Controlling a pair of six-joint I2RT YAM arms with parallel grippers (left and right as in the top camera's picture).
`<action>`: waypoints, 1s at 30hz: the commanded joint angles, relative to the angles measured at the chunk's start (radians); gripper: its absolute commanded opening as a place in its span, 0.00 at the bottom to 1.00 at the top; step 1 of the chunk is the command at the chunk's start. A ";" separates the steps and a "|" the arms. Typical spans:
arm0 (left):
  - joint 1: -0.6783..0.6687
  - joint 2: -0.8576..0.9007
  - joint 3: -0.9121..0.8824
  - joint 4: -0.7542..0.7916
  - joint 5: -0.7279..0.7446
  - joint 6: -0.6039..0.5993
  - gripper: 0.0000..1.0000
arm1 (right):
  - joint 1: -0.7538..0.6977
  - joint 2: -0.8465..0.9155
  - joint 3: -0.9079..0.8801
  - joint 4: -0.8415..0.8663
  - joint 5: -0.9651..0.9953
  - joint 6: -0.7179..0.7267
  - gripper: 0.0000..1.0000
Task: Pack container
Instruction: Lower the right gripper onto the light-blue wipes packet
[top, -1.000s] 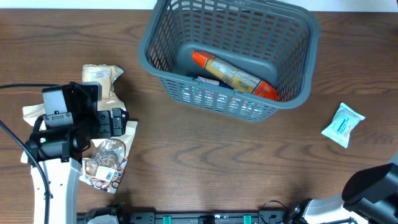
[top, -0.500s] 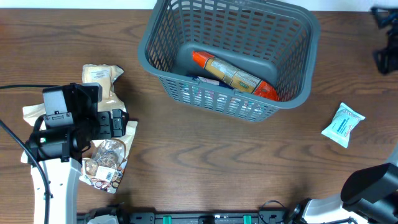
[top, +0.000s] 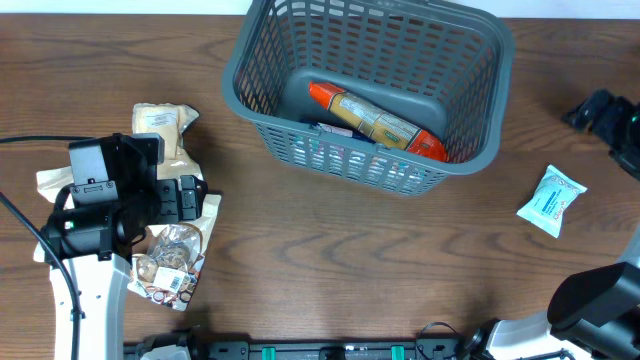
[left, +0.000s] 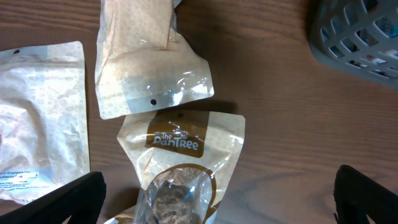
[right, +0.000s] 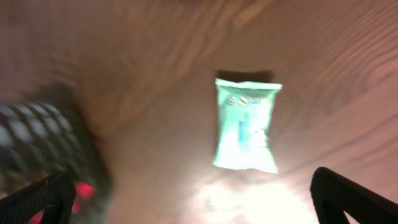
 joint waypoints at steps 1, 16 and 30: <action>0.003 -0.001 0.003 0.001 -0.002 -0.009 0.99 | 0.009 -0.005 0.008 -0.038 0.063 -0.343 0.99; 0.003 -0.001 0.003 0.001 -0.002 -0.009 0.99 | 0.017 -0.004 -0.305 0.168 0.115 -0.389 0.99; 0.003 -0.001 0.003 -0.003 -0.002 -0.009 0.99 | 0.031 -0.004 -0.630 0.441 0.099 -0.270 0.92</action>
